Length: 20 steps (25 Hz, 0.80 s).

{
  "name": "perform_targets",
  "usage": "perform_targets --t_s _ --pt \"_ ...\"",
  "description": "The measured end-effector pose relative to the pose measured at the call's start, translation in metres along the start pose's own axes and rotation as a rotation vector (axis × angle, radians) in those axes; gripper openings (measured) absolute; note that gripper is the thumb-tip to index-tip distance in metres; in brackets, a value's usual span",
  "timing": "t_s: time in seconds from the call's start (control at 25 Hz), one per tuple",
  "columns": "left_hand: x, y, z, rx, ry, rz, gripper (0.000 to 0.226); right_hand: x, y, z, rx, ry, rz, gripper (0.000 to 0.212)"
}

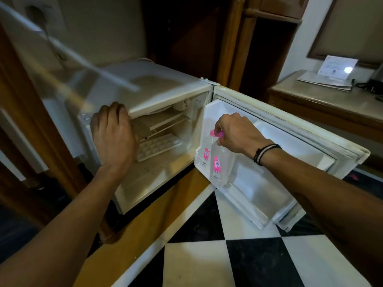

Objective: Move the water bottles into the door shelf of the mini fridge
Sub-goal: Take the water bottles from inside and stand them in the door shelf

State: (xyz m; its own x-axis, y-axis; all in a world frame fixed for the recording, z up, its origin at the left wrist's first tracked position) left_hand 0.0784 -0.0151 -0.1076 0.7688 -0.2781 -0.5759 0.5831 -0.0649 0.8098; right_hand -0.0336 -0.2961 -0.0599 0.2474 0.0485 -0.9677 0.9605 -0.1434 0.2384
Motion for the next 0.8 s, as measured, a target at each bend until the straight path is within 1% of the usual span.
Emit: perform_targets --t_s 0.12,0.2,0.4,0.52,0.64,0.72,0.8 --pt "-0.001 -0.002 -0.005 0.049 -0.001 -0.002 0.04 -0.01 -0.008 -0.003 -0.046 -0.14 0.015 0.017" --pt "-0.002 -0.003 -0.009 0.064 -0.009 -0.003 0.041 -0.011 -0.008 -0.011 -0.071 -0.208 0.01 0.023" --pt "-0.005 -0.002 -0.01 0.089 -0.035 -0.02 0.043 0.006 -0.002 -0.03 -0.05 -0.428 -0.124 0.031" --pt "-0.006 -0.003 -0.014 0.093 -0.042 -0.018 0.045 0.02 0.003 -0.026 -0.017 -0.523 -0.196 0.034" --pt "-0.006 -0.004 -0.015 0.096 -0.047 -0.005 0.044 0.034 0.003 -0.015 -0.007 -0.658 -0.229 0.039" --pt "-0.006 -0.003 -0.014 0.09 -0.056 -0.002 0.045 0.042 0.002 -0.005 -0.018 -0.718 -0.249 0.038" --pt "-0.006 -0.004 -0.014 0.085 -0.062 0.005 0.045 0.049 0.0 0.004 -0.04 -0.735 -0.256 0.032"
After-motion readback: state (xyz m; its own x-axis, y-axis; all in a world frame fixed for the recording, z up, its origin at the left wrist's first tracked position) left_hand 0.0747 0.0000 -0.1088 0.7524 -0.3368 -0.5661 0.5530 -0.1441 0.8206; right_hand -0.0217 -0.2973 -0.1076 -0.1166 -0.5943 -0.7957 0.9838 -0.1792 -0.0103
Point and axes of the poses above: each hand's wrist, its own y-axis towards the middle knuckle, its own x-axis out of the palm, z = x × y, the point moved 2 cm from there along y, towards the middle knuckle, and after that the axes turned 3 degrees about -x, right-handed, at the moved point
